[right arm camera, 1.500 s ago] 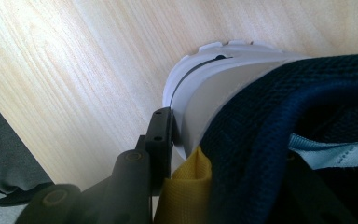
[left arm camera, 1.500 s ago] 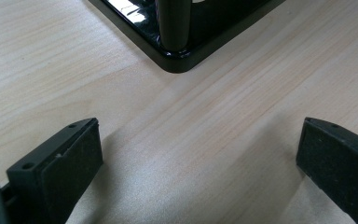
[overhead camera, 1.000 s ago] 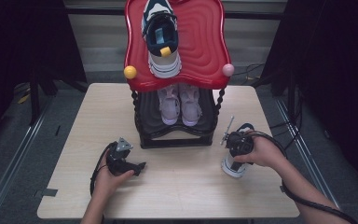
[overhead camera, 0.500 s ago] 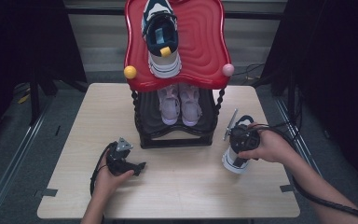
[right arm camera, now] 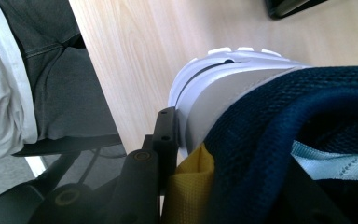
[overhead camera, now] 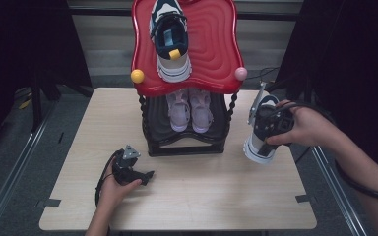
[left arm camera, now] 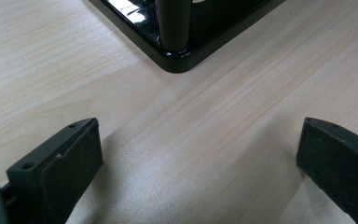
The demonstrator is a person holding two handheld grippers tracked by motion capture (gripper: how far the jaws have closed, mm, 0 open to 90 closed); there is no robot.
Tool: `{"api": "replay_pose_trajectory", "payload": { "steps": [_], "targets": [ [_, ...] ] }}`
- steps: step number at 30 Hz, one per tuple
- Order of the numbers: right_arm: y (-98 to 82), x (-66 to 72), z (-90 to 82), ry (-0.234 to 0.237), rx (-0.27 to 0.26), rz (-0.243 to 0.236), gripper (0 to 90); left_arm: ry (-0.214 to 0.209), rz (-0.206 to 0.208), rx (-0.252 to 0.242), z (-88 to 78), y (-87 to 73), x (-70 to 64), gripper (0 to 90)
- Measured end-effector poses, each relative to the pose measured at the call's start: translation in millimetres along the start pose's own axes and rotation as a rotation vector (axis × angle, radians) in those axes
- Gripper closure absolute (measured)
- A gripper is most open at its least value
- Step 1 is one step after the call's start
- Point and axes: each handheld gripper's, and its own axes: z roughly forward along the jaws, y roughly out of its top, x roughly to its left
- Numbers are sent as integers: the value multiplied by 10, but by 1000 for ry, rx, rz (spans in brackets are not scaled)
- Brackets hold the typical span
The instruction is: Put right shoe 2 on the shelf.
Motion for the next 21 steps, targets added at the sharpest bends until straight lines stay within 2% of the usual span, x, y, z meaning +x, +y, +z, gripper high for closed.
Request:
{"api": "replay_pose_trajectory", "payload": {
  "steps": [3, 4, 6, 10, 11, 12, 14, 21],
  "targets": [
    [10, 13, -186, -5, -5, -5, 721, 0, 0, 0, 0, 0, 0, 0],
    [14, 27, -250, -1, 11, -5, 728, 0, -1, 0, 0, 0, -1, 0],
    [30, 54, -384, -23, 12, -16, 733, 1, -1, -1, 1, 0, -1, 0],
    [60, 112, -660, -36, 6, -34, 741, -3, 9, 9, -4, 1, 5, 0],
    [69, 132, -730, -41, 6, -25, 741, -1, 13, 9, -5, 2, 7, 0],
    [79, 138, -792, -49, 5, -42, 741, -2, 11, 9, -5, 1, 7, 0],
    [108, 166, -923, -62, 14, -37, 742, 0, 14, 9, -5, 1, 8, 0],
    [254, 217, -1326, -118, 32, -74, 744, 0, 12, 6, -3, 0, 6, 0]
  ]
}}
